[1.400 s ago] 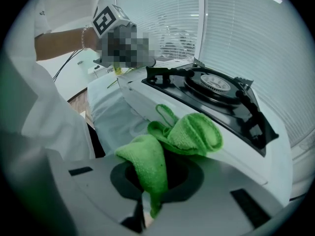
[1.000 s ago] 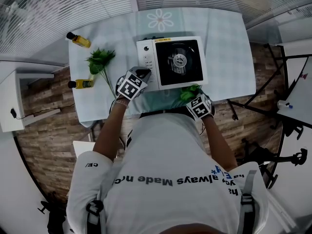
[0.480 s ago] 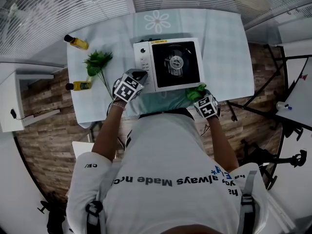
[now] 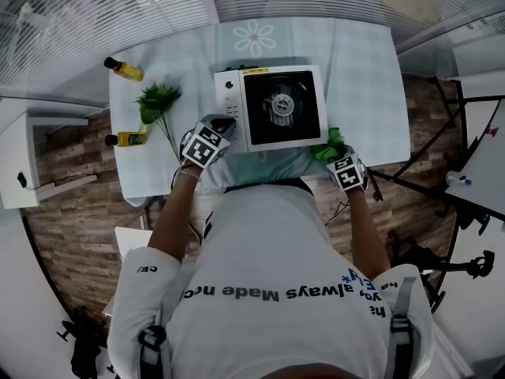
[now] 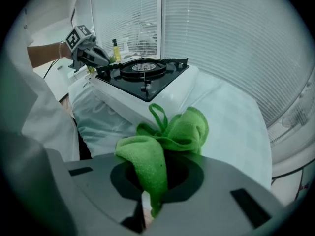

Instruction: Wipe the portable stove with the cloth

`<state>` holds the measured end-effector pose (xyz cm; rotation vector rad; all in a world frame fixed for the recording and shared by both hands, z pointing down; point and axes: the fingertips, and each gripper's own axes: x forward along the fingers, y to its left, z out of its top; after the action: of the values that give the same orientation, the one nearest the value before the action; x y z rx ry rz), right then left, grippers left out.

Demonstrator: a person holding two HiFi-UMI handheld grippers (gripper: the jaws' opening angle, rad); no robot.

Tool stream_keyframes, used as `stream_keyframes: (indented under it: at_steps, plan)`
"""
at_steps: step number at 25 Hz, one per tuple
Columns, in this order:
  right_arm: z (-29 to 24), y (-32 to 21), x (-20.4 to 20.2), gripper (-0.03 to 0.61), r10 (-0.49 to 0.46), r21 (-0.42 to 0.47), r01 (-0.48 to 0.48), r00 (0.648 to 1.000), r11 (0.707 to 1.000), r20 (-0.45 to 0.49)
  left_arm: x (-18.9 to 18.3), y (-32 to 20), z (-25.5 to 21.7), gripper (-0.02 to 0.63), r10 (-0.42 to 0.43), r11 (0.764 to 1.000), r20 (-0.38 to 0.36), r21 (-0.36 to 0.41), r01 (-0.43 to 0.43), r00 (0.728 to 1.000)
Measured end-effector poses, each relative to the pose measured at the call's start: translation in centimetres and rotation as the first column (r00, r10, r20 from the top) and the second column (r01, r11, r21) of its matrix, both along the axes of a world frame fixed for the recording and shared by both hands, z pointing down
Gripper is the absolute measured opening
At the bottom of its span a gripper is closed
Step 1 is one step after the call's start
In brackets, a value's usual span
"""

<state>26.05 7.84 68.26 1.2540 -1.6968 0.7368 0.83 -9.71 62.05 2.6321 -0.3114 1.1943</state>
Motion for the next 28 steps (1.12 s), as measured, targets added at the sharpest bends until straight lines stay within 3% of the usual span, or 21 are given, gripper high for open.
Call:
stream_keyframes:
  at_steps: [4,28]
  plan:
    - [-0.2,-0.3,0.4,0.023,-0.087,-0.023,0.085,0.995,0.996,-0.053,0.1,-0.1,0.1,0.012,-0.019,1.000,0.001,-0.006,0.019,1.000]
    - [-1.5,-11.7,4.8,0.023,-0.138,0.042,0.145,0.981,0.989,-0.133,0.0,-0.2,0.1,0.012,-0.084,0.996,-0.008,-0.007,0.084,0.996]
